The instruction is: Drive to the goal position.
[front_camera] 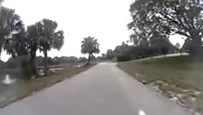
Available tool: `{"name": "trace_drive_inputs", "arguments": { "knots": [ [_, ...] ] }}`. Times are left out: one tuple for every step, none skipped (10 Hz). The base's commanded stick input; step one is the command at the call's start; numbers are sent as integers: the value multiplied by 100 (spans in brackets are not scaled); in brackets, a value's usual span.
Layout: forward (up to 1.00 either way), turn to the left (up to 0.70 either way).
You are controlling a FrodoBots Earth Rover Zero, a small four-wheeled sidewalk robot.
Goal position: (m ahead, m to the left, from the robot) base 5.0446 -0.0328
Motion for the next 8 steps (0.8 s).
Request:
{"name": "trace_drive_inputs", "arguments": {
  "knots": [
    [85,0],
    [85,0],
    [85,0],
    [85,0],
    [85,0],
    [85,0],
    [85,0],
    [85,0]
  ]
}}
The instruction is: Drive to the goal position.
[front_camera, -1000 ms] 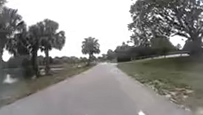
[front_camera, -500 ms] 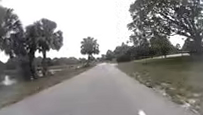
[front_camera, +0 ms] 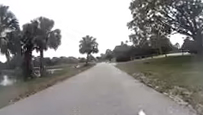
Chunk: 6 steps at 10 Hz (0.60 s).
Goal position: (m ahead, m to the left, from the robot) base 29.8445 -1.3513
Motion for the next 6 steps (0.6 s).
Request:
{"name": "trace_drive_inputs", "arguments": {
  "knots": [
    [85,0],
    [85,0],
    [85,0],
    [85,0],
    [85,0],
    [85,0]
  ]
}}
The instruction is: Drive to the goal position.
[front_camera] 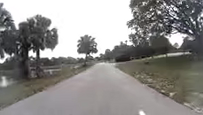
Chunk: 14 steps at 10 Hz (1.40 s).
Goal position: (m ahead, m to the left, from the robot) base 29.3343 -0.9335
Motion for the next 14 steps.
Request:
{"name": "trace_drive_inputs", "arguments": {
  "knots": [
    [85,0],
    [85,0],
    [85,0],
    [85,0],
    [85,0],
    [85,0],
    [85,0],
    [85,0],
    [85,0],
    [85,0],
    [85,0],
    [85,0],
    [85,0],
    [85,0]
  ]
}}
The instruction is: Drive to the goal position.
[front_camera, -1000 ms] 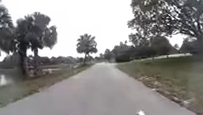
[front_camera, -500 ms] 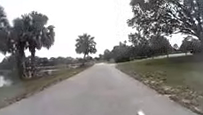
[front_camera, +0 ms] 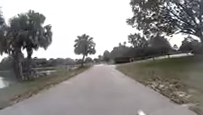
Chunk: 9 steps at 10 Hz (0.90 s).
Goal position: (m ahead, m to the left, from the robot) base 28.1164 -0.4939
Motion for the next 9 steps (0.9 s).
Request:
{"name": "trace_drive_inputs", "arguments": {
  "knots": [
    [85,0],
    [85,0],
    [85,0],
    [85,0],
    [85,0],
    [85,0],
    [85,0],
    [85,0],
    [85,0]
  ]
}}
